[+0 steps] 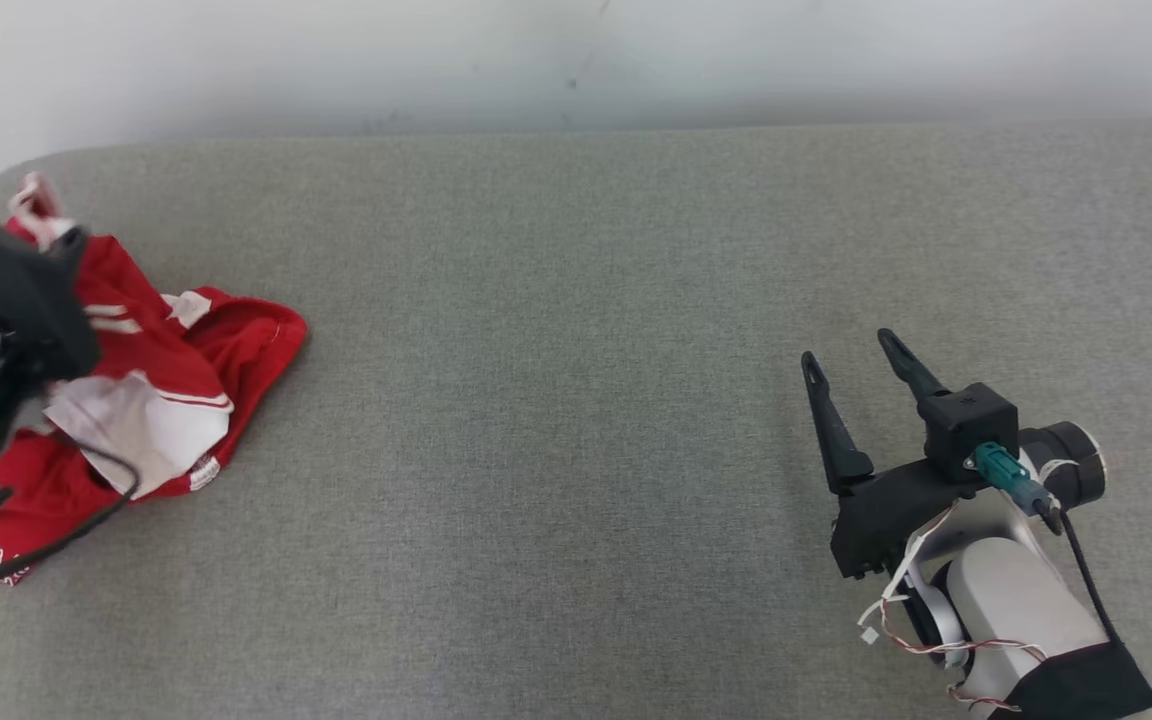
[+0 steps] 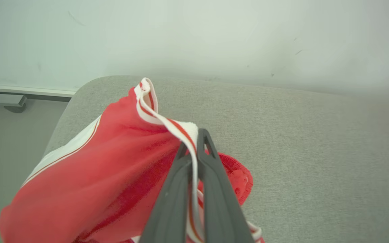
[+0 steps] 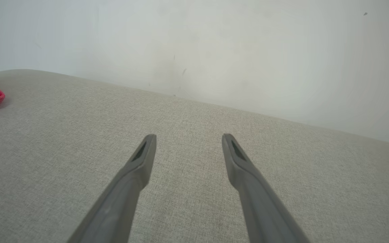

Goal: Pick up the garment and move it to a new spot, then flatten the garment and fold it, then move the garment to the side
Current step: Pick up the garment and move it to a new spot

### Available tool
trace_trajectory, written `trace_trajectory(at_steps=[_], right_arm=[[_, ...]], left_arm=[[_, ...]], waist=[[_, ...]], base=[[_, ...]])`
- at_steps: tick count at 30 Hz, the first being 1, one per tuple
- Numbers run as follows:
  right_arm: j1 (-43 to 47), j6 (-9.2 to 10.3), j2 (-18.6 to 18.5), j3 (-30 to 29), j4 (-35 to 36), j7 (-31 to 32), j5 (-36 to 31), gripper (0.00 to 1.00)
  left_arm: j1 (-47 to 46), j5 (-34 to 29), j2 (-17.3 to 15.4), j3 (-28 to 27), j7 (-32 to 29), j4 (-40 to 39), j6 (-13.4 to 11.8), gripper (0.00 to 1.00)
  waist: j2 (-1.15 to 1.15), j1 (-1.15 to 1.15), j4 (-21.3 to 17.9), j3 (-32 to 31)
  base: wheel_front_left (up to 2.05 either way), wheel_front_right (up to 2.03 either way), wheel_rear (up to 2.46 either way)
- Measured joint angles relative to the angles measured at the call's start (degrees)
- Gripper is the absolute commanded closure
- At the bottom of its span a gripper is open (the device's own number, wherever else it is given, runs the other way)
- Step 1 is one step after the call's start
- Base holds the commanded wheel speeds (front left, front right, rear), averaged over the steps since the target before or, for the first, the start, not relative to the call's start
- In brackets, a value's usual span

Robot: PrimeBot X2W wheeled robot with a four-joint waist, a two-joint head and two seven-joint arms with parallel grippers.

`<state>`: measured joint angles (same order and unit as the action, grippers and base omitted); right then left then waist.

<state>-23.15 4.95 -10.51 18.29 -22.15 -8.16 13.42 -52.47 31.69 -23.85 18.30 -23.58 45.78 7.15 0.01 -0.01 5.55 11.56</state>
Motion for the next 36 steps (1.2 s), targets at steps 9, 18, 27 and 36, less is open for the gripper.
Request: trace_trajectory(at_steps=[9,18,27,36], right_arm=[[0.4,0.00,2.0,-0.1,-1.9,-1.4,1.5,0.00],[1.2,0.02,2.2,-1.4,-2.2,-2.5,2.7,0.00],[1.4,0.08,2.2,-2.1,-2.2,-3.0,2.7,0.00],[1.2,0.08,2.6,-1.8,-2.0,-3.5,2.9,0.00]], left_arm=[[0.0,7.8,3.8,4.9,2.9,-10.1,0.0,1.00],[0.5,12.4,9.0,12.5,3.0,-18.2,0.0,1.00],[1.8,13.3,16.5,19.6,3.6,-19.1,0.0,1.00],[2.1,13.5,20.9,22.5,7.4,-17.1,0.0,1.00]], waist=[[0.00,0.00,-2.9,-2.0],[-0.01,0.00,-7.9,-2.6],[-0.01,0.00,-12.5,-1.7],[0.00,0.01,-15.9,-0.5]], base=[[0.00,0.00,0.00],[0.00,0.00,0.00],[0.00,0.00,0.00],[0.00,0.00,0.00]])
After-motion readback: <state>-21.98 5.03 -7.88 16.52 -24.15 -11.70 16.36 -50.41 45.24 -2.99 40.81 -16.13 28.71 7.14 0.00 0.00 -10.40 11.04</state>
